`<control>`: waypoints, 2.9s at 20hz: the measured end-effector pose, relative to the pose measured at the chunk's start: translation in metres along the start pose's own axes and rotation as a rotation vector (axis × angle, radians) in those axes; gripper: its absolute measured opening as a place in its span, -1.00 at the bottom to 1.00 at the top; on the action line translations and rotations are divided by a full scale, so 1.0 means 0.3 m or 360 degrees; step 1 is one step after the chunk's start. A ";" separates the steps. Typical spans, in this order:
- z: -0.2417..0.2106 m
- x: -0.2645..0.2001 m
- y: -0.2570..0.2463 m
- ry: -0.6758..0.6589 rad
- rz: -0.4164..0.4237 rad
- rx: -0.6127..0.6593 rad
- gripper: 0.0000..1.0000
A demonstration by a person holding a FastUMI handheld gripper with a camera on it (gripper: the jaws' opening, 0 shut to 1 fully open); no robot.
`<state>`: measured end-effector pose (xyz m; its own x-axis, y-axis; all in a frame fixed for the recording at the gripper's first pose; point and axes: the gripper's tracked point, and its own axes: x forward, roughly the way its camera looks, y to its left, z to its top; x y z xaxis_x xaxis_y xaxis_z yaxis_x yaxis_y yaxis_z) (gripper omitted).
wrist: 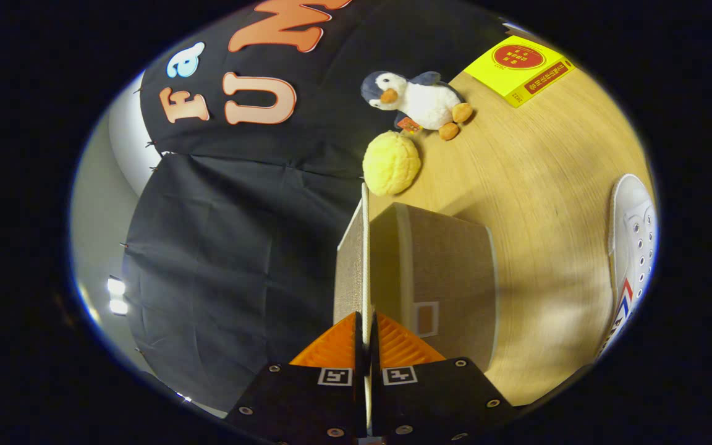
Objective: Open the storage box then place both shoes into the box .Put the left shoe in first, then the right shoe, with the right side of both shoes facing outward in a uniform manner.
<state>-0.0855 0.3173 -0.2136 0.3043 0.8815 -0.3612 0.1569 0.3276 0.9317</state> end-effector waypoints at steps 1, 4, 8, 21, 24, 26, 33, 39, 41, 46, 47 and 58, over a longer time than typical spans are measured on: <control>0.005 -0.013 0.051 -0.0007 0.0036 -0.0008 -0.93; 0.013 -0.011 0.211 -0.0029 0.0116 -0.0110 -0.91; 0.002 0.062 0.395 -0.0042 0.0174 -0.0277 -0.86; -0.220 0.569 0.622 0.0097 0.0134 -0.0543 -0.82; -0.257 0.649 0.611 0.0108 0.0073 -0.0548 -0.70; -0.265 0.671 0.570 0.0126 -0.0007 -0.0564 -0.27; -0.192 0.532 0.423 0.0060 -0.0176 -0.0699 0.45; 0.027 0.279 0.215 -0.0206 -0.0419 -0.0818 0.85; 0.078 0.189 0.161 -0.0278 -0.0485 -0.0863 0.89; 0.185 -0.054 0.002 -0.0416 -0.0701 -0.1016 0.93; 0.196 -0.092 -0.034 -0.0435 -0.0746 -0.1041 0.94; 0.220 -0.564 -0.616 -0.0392 -0.1410 -0.1135 0.92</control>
<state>-0.1039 0.0852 -0.3271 0.5398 0.1837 -0.8215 -0.1343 0.9822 0.1314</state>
